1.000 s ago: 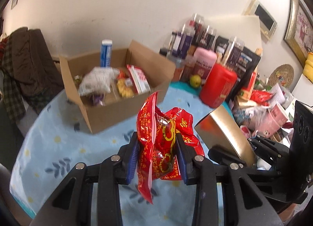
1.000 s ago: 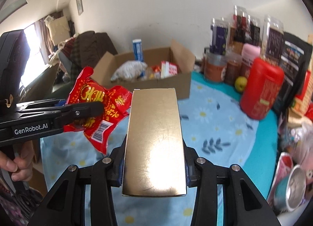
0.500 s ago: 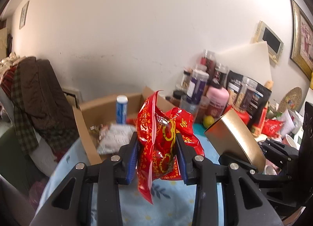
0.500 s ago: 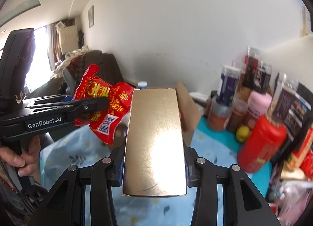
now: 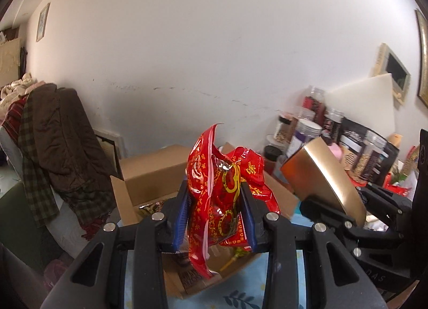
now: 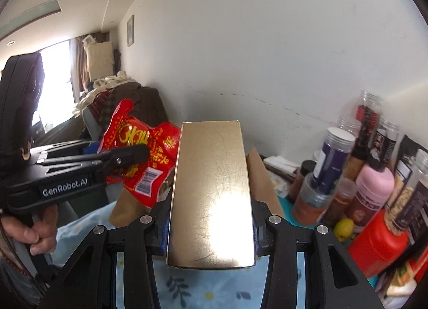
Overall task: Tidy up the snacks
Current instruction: 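Lift the red foil bag with the left gripper while the right gripper carries the gold box to the box, then lower the red foil bag and gold box into the box and open both grippers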
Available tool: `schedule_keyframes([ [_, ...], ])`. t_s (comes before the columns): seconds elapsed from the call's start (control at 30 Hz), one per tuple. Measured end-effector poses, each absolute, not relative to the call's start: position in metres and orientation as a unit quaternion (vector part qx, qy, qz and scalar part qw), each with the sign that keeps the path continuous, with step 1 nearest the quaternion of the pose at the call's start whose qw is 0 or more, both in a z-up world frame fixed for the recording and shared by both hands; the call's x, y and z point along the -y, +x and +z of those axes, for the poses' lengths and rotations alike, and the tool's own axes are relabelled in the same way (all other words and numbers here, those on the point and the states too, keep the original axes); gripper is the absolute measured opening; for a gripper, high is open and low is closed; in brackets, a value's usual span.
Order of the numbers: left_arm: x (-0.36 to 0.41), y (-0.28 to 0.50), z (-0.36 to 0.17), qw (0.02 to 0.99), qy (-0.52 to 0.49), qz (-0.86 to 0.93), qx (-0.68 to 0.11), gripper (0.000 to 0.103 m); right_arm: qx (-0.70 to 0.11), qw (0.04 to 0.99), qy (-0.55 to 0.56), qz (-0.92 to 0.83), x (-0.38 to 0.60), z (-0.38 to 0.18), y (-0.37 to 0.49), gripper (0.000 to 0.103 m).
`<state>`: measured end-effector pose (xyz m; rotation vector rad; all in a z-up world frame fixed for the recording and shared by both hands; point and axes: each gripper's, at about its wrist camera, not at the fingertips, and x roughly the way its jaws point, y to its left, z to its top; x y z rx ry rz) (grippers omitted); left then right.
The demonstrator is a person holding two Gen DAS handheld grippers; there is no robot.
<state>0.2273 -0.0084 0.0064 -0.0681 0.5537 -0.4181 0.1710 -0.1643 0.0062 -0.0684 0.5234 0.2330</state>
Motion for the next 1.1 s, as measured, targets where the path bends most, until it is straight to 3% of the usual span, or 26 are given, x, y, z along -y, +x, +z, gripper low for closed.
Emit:
schedule_keyframes([
  [0.77, 0.011, 0.300, -0.090, 0.926, -0.017, -0.110, -0.361, 0.035, -0.341, 0.933, -0.026, 0.116, 0.156, -0.080, 0.267, 0.043],
  [1.1, 0.013, 0.302, -0.100, 0.921, -0.013, -0.114, -0.372, 0.035, -0.382, 0.916, -0.037, 0.116, 0.157, -0.108, 0.279, 0.043],
])
